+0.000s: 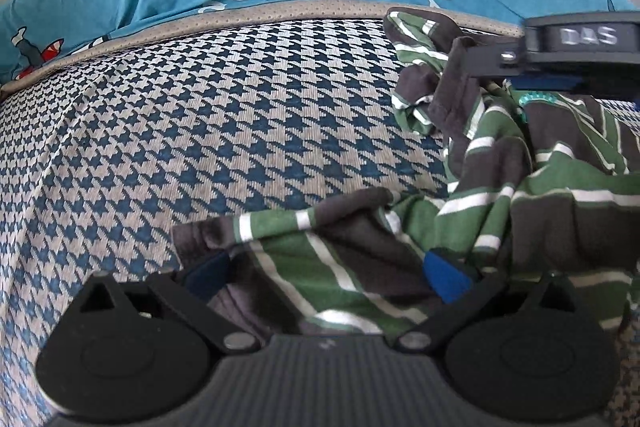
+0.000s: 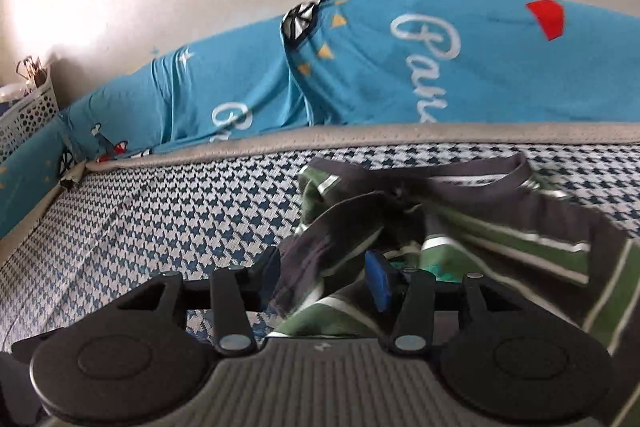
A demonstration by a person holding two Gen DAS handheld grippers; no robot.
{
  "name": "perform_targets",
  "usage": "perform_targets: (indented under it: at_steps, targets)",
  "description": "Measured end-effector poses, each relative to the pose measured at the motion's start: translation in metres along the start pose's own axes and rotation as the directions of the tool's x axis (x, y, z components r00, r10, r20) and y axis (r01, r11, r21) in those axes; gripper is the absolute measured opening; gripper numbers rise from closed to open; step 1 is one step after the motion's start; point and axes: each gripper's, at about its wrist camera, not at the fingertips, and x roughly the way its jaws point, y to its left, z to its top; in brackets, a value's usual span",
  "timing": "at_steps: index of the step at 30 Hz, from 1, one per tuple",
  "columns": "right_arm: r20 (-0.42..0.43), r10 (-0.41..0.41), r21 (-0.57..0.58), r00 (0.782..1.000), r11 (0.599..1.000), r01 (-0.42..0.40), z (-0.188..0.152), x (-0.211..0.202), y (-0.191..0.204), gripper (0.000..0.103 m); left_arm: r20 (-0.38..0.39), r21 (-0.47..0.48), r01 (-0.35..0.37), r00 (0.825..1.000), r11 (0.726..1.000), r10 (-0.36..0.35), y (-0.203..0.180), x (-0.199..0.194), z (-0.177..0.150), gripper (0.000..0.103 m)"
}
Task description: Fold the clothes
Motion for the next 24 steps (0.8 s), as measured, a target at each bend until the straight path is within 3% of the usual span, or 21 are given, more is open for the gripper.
perform_targets:
  at_steps: [12,16,20,24]
  targets:
    - [-0.087,-0.086,0.065,0.992,0.994,0.091,-0.005,0.047,0.008,0.046,-0.008,0.049,0.034,0.999,0.998,-0.034,0.008,-0.006,-0.008,0.103]
    - [-0.040,-0.084,0.080,0.996,0.993,0.087,-0.003,0.047,0.014,0.024,0.018,-0.005,0.030,0.999,1.000,-0.030,0.024,-0.011,-0.004,0.103]
    - [0.074,0.007,0.059,0.997,0.998,-0.012,0.005,0.037,0.027,0.013,0.076,-0.066,-0.010,0.997,0.998,0.015,0.044,-0.020,0.004,0.103]
    - [0.129,0.142,0.040,0.981,0.988,-0.149,0.011,0.033,0.041,0.011,0.098,-0.147,-0.084,0.990,0.986,0.099,0.062,-0.026,0.007,0.103]
